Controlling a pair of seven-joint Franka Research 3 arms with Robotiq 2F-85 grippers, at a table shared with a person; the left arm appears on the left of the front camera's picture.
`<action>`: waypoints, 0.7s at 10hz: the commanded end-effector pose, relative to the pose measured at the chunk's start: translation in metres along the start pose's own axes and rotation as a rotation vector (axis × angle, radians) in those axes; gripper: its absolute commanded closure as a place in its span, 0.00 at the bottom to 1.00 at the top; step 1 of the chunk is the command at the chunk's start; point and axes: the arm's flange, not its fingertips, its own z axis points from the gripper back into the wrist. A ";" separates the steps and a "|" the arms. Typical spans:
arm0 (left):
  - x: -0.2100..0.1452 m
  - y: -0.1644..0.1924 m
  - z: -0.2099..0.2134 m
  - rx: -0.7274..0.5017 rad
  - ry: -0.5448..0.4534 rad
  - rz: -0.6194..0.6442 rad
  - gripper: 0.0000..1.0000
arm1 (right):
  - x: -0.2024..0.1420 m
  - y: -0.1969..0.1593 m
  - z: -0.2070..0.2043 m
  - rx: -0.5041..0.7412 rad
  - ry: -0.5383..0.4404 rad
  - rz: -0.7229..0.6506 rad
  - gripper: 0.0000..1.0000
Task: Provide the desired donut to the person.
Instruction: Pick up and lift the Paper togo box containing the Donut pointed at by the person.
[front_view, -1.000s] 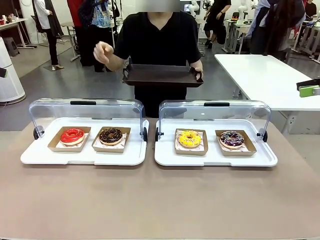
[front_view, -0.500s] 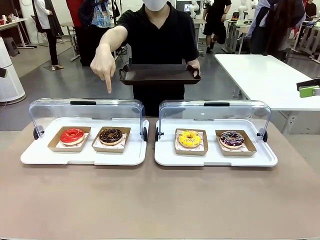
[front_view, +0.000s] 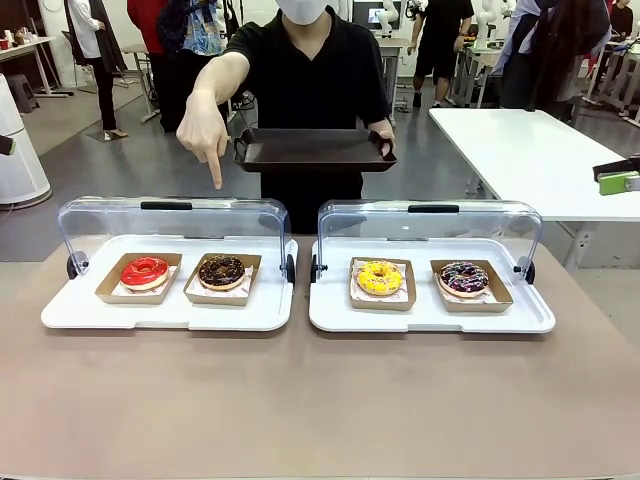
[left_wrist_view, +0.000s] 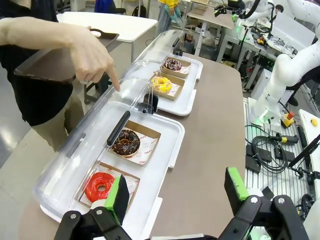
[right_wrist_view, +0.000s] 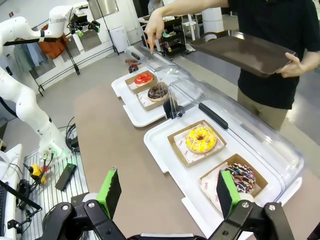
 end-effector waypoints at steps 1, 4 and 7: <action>0.025 -0.009 -0.010 0.037 0.119 -0.064 0.00 | 0.002 -0.005 -0.001 0.010 -0.027 0.017 0.00; 0.065 -0.035 -0.073 0.117 0.515 -0.366 0.00 | 0.002 -0.005 -0.001 0.010 -0.027 0.017 0.00; 0.063 -0.057 -0.162 0.143 0.772 -0.500 0.00 | 0.002 -0.005 -0.001 0.010 -0.027 0.017 0.00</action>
